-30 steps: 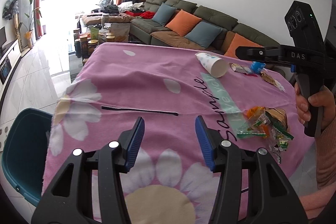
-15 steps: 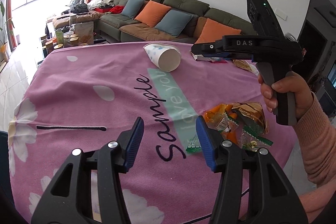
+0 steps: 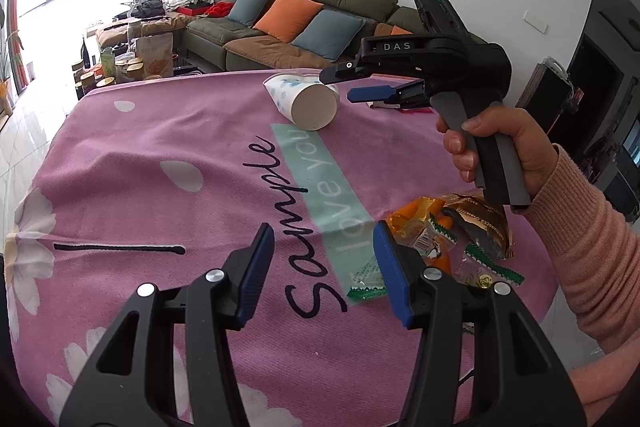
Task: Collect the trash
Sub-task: 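Grasp the white blue-dotted paper cup rim with the right gripper, then grasp a clear green-printed wrapper with the left gripper while the right gripper holds the cup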
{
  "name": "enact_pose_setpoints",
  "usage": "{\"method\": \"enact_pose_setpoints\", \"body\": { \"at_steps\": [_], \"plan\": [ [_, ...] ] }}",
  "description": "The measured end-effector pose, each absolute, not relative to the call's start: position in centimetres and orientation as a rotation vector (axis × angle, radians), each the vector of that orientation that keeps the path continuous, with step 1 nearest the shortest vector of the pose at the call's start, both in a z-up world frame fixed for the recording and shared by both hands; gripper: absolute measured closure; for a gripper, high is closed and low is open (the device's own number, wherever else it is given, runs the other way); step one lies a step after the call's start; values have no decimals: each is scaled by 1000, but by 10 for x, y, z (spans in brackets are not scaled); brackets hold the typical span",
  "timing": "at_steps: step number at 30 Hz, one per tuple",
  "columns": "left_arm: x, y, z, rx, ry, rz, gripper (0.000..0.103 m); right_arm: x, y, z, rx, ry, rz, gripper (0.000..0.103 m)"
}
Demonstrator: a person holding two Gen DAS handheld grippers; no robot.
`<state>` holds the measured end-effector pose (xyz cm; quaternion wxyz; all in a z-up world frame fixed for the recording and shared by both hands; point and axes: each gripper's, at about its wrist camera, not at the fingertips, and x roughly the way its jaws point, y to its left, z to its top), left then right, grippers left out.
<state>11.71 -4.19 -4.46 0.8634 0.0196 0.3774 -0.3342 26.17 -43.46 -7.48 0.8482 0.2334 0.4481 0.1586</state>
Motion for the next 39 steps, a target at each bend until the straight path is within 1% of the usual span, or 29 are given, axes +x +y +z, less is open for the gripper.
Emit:
{"method": "enact_pose_setpoints", "body": {
  "at_steps": [7,8,9,10,11,12,14,18,27,32,37,39],
  "plan": [
    [123,-38,-48,34,804,-693,52,276,-430,-91,588,989,391,40],
    [123,-38,-48,34,805,-691,52,276,-429,-92,590,988,404,44],
    [123,-37,-48,31,806,-690,52,276,-427,-92,588,981,419,51],
    [124,-36,-49,27,808,-693,52,275,-425,-91,585,973,435,55],
    [124,-35,-49,25,809,-694,52,275,-423,-89,580,968,447,62],
    [125,-34,-49,23,810,-695,52,274,-421,-86,574,960,457,73],
    [124,-33,-48,16,811,-707,52,272,-415,-79,540,945,462,79],
    [119,-34,-48,18,815,-774,52,263,-410,-67,470,906,457,85],
    [89,-58,-56,142,815,-940,52,226,-423,-49,437,825,449,85],
    [97,-62,-67,149,861,-916,52,211,-429,-45,442,808,449,85],
    [97,-66,-67,154,861,-912,52,203,-430,-49,449,806,447,85],
    [98,-70,-67,147,877,-913,55,199,-431,-51,455,807,446,85]
  ]
}}
